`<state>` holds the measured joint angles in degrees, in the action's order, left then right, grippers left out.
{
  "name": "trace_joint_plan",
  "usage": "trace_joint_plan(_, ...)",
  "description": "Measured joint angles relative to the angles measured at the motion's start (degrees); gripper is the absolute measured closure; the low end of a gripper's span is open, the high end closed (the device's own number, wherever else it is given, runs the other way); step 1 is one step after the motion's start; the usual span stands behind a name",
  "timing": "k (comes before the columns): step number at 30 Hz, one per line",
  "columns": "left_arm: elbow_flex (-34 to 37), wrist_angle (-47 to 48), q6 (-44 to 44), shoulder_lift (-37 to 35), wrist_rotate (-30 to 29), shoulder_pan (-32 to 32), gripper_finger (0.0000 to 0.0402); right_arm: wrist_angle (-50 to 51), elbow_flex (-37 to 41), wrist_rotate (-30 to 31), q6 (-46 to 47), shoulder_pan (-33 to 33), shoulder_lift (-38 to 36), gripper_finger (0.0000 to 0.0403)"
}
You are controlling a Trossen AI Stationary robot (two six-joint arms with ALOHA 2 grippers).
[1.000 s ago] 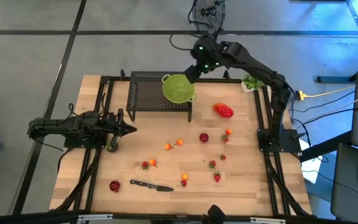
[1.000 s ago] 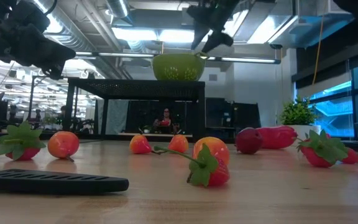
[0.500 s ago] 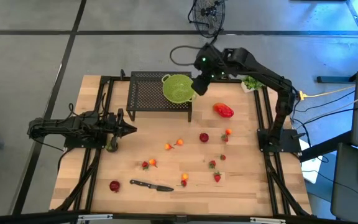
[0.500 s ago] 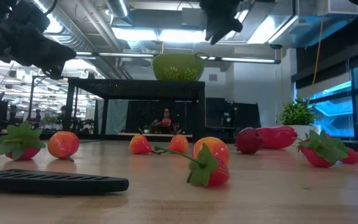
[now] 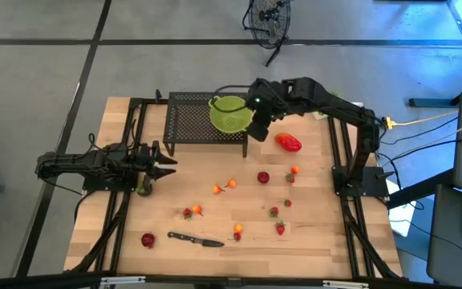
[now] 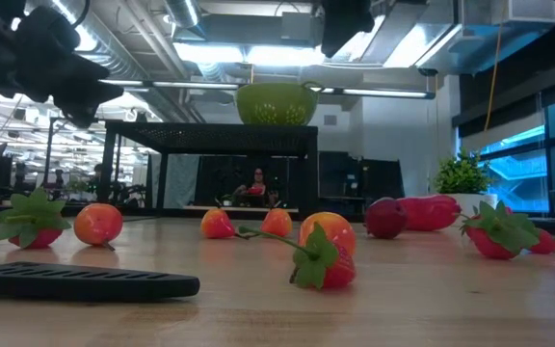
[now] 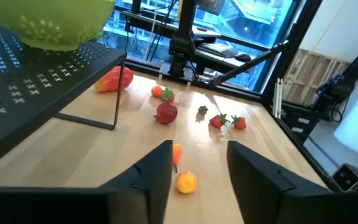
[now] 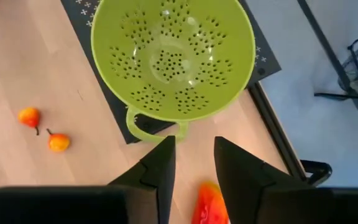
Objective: Pick & Place Fruit
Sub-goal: Put the strawberry into the green strainer bowl on the shelf
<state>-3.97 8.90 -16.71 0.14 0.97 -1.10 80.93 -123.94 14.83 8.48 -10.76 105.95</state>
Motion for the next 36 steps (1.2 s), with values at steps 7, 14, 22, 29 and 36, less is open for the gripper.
trace_joint_plan(7, 0.00, -3.15, -1.59, 0.02, 0.02, -0.01, 0.0204, 0.98, 0.00, 2.66, 1.39, 4.15, 0.00, 0.0309)
trace_joint_plan(14, 0.00, -8.27, -1.51, 0.00, 0.07, -0.01, 0.0210, -0.55, 1.72, 2.77, -0.18, 7.05, -0.20, 0.0321)
trace_joint_plan(22, 0.00, -7.89, -1.15, 0.02, 0.09, -0.01, 0.0210, -8.09, 16.65, 2.36, -0.14, 8.26, -6.45, 0.0332)
trace_joint_plan(29, 0.00, -8.84, 0.49, 0.04, -0.15, -0.02, 0.0213, -20.09, 31.89, 0.21, 0.00, 8.26, -16.38, 0.0328)
trace_joint_plan(36, -2.20, -8.47, 1.32, 2.68, -1.75, -0.01, 0.0213, -30.86, 44.67, -2.38, 0.06, 8.50, -23.71, 0.0321)
